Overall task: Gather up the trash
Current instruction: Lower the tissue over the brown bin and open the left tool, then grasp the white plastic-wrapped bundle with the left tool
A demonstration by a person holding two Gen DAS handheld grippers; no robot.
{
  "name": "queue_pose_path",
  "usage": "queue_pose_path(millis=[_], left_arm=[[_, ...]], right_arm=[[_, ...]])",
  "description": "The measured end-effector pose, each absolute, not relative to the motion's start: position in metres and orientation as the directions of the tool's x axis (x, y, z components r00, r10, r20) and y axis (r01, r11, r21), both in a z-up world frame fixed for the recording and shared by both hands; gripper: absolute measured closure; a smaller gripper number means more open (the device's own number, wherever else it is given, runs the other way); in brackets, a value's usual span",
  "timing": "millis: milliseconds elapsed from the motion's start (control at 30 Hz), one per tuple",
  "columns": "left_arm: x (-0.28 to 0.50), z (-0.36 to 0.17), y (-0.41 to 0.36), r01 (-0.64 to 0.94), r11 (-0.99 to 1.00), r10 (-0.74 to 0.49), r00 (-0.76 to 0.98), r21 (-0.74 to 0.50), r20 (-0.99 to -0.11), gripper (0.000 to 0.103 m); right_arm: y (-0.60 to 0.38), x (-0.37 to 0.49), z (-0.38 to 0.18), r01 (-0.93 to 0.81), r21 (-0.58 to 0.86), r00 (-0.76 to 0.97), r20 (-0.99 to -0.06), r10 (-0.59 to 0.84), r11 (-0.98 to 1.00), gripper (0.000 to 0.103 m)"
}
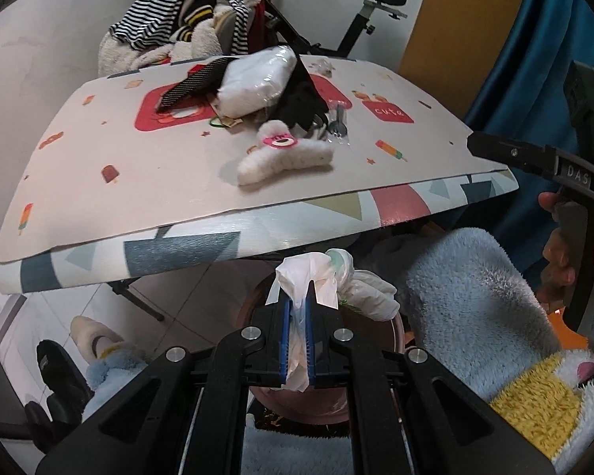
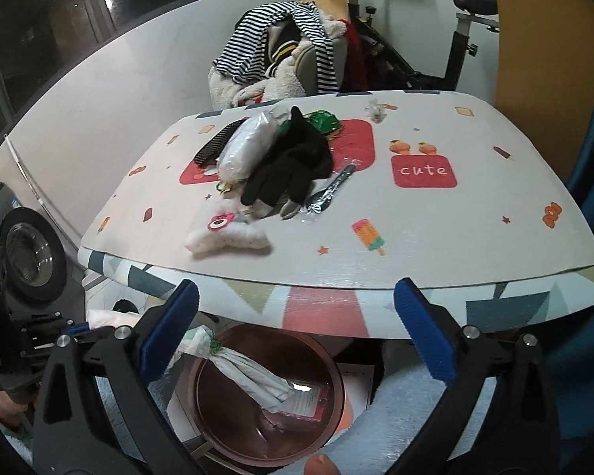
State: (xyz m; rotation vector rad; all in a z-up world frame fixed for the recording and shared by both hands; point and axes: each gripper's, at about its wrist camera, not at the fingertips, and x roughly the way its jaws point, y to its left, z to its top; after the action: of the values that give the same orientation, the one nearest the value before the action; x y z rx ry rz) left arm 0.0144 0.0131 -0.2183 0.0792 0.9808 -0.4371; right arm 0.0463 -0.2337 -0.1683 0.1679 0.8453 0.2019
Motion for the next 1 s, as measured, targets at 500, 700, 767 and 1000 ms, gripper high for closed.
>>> queue_pose_path(millis=[500, 700, 767, 1000], left_arm=[[0.045, -0.21, 0.01, 0.371, 0.909, -0.378, 0.549, -0.188, -0.745, 0.026], [0.062, -0.191, 0.023, 0.333, 0.932, -0.333, 0.625, -0.144, -0.707, 0.006], [0.07, -0.186, 0.029, 0.313, 0.939, -0.317, 0.638, -0.14, -0.702, 0.006], [0.093, -0.17, 0.04, 0.25, 0.963, -0.251, 0.715, -0.097, -0.652, 0.006]], right_arm=[[-0.244, 0.047, -0.175, -0.08, 0.205, 0.66, -0.723, 0.206, 0.976, 0.006], [-0.245, 0.055, -0.177, -0.077, 0.234, 0.662, -0.715, 0.225, 0.969, 0.006], [-0.244, 0.059, -0.177, -0.083, 0.232, 0.661, -0.715, 0.228, 0.969, 0.006], [-0.247, 0.074, -0.174, -0.069, 0.241, 0.707, -0.673, 0.217, 0.968, 0.006]])
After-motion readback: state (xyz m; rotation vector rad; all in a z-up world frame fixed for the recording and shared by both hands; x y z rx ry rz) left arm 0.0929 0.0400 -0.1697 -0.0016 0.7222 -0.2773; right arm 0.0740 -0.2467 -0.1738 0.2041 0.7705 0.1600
